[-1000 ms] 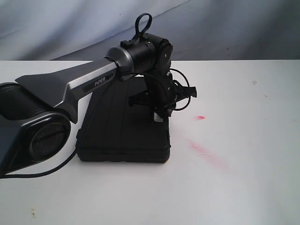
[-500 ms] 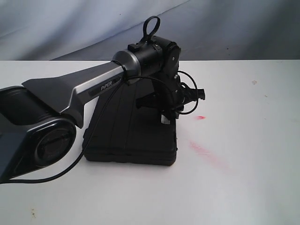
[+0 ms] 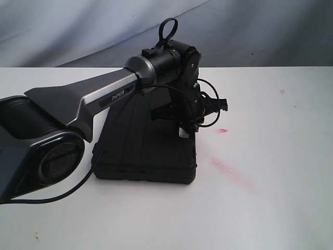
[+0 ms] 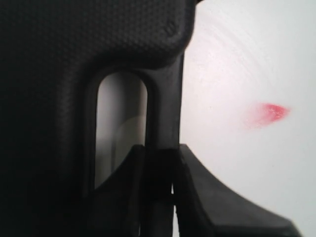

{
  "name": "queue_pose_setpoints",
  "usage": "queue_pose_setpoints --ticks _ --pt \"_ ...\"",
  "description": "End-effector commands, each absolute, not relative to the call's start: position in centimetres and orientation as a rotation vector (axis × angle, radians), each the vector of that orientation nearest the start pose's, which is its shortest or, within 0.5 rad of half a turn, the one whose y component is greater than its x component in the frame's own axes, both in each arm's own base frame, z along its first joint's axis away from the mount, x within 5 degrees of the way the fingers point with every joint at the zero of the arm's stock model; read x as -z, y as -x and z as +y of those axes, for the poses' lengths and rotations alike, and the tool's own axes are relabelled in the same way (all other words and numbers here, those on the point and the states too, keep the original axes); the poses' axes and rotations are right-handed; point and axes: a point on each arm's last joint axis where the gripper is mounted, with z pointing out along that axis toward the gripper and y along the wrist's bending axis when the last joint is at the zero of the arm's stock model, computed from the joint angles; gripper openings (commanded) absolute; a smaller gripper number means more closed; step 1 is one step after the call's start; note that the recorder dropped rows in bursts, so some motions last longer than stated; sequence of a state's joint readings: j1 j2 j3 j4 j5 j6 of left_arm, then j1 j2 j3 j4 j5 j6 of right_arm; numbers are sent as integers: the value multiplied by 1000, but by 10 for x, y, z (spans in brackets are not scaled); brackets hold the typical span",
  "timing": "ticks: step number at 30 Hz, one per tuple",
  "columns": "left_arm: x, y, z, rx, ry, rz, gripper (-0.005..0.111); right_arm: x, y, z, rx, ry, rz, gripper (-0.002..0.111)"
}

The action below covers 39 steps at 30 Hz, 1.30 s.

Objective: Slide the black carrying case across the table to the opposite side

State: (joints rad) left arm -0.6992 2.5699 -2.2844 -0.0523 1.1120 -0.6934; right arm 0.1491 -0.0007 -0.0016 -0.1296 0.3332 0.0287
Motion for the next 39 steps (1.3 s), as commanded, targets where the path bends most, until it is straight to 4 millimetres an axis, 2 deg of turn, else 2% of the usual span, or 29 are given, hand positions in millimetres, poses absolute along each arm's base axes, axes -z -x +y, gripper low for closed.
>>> queue_pose_setpoints --ticks 1,6,9,13,17,18,20,23,24,26,31,36,39 --pt "-131 -403 -353 365 26 2936 14 -184 -54 4 -6 188 1801 0" --pt "-130 -401 -351 340 25 2961 38 -184 -54 4 -6 188 1801 0" --pt "-134 -401 -351 334 16 2955 40 -184 -54 4 -6 188 1801 0" --pt "-154 -406 -345 266 -22 2884 40 -184 -54 4 -6 188 1801 0" --pt "-192 -412 -344 273 -68 2768 40 -184 -54 4 -6 188 1801 0" --pt "-207 -413 -342 260 -86 2729 38 -184 -54 4 -6 188 1801 0" --pt "-227 -414 -333 166 -118 2689 28 -184 -54 4 -6 188 1801 0" --pt "-256 -412 -328 -41 -282 2521 3 -184 -54 4 -6 188 1801 0" --pt "-264 -410 -328 -94 -298 2471 0 -184 -54 4 -6 188 1801 0" --pt "-287 -402 -329 -125 -314 2398 0 -184 -54 4 -6 188 1801 0" --pt "-334 -385 -342 20 -378 2206 0 -184 -54 4 -6 188 1801 0" --pt "-366 -369 -351 83 -462 2056 0 -184 -54 4 -6 188 1801 0" --pt "-385 -362 -349 88 -505 1992 0 -184 -54 4 -6 188 1801 0"
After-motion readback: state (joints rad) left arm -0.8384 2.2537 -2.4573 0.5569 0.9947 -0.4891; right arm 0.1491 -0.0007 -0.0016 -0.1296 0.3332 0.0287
